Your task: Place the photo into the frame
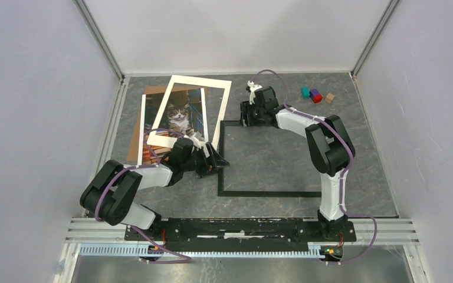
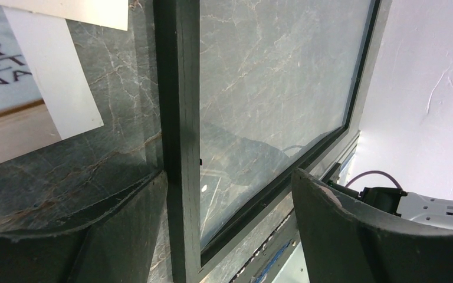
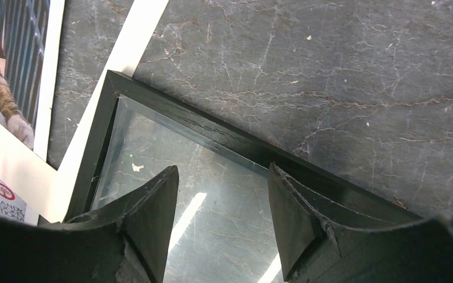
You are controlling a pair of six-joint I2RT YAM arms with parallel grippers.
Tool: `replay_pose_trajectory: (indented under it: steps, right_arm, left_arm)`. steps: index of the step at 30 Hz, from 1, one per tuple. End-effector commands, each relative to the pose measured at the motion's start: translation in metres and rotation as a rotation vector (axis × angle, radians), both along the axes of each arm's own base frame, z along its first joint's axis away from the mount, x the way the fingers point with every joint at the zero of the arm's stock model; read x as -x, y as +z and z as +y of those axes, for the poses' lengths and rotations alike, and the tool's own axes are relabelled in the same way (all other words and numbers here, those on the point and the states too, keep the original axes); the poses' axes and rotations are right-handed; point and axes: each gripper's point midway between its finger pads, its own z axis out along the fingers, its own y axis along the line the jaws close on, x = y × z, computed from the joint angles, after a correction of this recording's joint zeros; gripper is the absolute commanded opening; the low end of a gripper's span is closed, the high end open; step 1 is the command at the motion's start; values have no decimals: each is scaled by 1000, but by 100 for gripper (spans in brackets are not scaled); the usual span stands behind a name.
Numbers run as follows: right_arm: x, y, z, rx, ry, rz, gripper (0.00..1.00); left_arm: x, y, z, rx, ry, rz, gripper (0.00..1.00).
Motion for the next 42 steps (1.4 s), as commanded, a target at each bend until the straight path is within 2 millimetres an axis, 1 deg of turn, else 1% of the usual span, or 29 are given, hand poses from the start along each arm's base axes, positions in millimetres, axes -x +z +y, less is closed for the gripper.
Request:
replay_pose_trajectory:
  steps: [1, 9, 15, 19, 25, 29, 32, 35, 37, 42]
  right_arm:
    - [-13, 9, 6, -25, -3, -46, 63]
    - [-11, -3, 4, -4, 1, -26, 62]
    - [-14, -8, 6, 10, 9, -18, 63]
    - [-6, -10, 8, -15, 20, 8, 62]
    - [17, -13, 12, -70, 45, 57, 57]
    - [30, -11, 15, -95, 60, 76, 57]
    - [33, -10, 15, -97, 68, 85, 57]
    - [30, -5, 16, -97, 75, 65, 57]
    - [29, -5, 16, -90, 73, 72, 57]
    - [37, -22, 12, -68, 70, 129, 57]
  left_arm:
    - [12, -18, 6, -31, 9, 69, 83]
    - [12, -19, 7, -32, 9, 69, 83]
    - [12, -20, 6, -28, 7, 71, 83]
    - [12, -19, 5, -27, 6, 68, 83]
    - [11, -23, 5, -31, 14, 78, 83]
    - [9, -26, 3, -16, 22, 94, 83]
    - [9, -29, 2, -5, 28, 105, 83]
    - [9, -31, 3, -4, 35, 109, 83]
    - [9, -32, 3, -5, 35, 111, 83]
    - [6, -36, 4, -12, 44, 122, 83]
